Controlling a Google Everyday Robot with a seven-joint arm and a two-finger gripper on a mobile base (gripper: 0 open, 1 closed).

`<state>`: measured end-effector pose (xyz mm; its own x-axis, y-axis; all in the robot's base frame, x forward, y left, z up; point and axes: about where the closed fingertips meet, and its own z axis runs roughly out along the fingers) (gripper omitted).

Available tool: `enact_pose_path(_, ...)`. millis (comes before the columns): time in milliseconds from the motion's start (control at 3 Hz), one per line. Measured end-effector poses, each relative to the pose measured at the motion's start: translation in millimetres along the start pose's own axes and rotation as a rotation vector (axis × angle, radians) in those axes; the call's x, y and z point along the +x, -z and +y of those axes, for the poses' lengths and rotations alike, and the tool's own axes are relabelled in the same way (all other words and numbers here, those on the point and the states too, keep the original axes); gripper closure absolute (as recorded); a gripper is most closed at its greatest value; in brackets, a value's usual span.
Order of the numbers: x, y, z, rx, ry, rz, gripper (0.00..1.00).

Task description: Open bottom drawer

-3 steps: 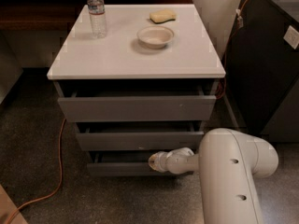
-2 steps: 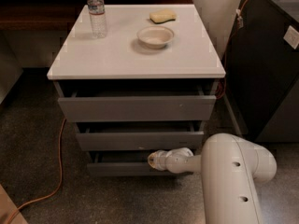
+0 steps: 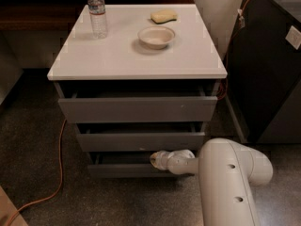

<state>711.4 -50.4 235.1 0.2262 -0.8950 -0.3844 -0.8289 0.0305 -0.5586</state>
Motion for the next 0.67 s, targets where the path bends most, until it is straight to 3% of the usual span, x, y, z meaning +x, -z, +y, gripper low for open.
enact_pose_path(667, -0.1, 0.4, 0.9, 0.0, 0.0, 0.0, 1.0)
